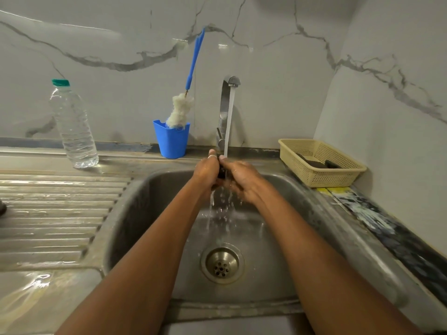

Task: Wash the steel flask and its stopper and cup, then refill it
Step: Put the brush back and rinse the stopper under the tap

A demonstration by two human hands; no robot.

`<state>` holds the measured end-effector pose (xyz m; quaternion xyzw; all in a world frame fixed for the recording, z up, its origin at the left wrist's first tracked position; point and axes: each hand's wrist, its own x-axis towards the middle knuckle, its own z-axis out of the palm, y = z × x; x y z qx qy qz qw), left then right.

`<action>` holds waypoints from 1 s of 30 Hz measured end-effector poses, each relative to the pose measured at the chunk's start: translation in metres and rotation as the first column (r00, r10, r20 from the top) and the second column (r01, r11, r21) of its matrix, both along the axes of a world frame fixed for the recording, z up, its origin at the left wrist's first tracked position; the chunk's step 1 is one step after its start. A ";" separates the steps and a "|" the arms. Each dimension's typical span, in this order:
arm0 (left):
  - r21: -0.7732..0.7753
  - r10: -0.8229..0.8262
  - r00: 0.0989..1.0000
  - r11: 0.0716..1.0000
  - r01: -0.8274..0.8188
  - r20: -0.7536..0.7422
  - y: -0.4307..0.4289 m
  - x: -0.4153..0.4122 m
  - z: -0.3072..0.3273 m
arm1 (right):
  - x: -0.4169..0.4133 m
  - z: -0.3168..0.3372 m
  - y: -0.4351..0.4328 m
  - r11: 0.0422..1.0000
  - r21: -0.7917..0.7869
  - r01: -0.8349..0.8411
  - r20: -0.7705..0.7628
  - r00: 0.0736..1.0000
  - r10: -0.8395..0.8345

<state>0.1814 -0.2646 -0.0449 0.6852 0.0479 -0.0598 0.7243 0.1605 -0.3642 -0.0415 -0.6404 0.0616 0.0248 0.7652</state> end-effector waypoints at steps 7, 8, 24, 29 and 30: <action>0.106 -0.074 0.996 0.992 0.067 0.057 0.009 0.003 -0.006 | 0.000 0.002 -0.016 0.990 -0.030 0.134 0.034 0.991 -0.133; 0.106 -0.079 0.996 0.992 0.074 0.046 0.009 0.003 -0.006 | 0.000 0.002 -0.018 0.993 -0.034 0.109 0.034 0.994 -0.108; -0.045 0.039 0.999 0.998 -0.039 0.002 0.014 -0.002 -0.004 | -0.008 0.004 -0.019 0.990 -0.123 -0.066 0.051 0.996 0.073; -0.134 0.033 0.999 0.990 -0.037 -0.030 0.016 -0.004 -0.002 | 0.000 -0.002 -0.018 0.990 -0.142 -0.014 0.042 0.999 0.020; -0.127 0.034 0.999 0.991 -0.039 -0.038 0.016 -0.004 -0.003 | 0.000 -0.003 -0.018 0.987 -0.161 -0.006 0.044 0.999 0.014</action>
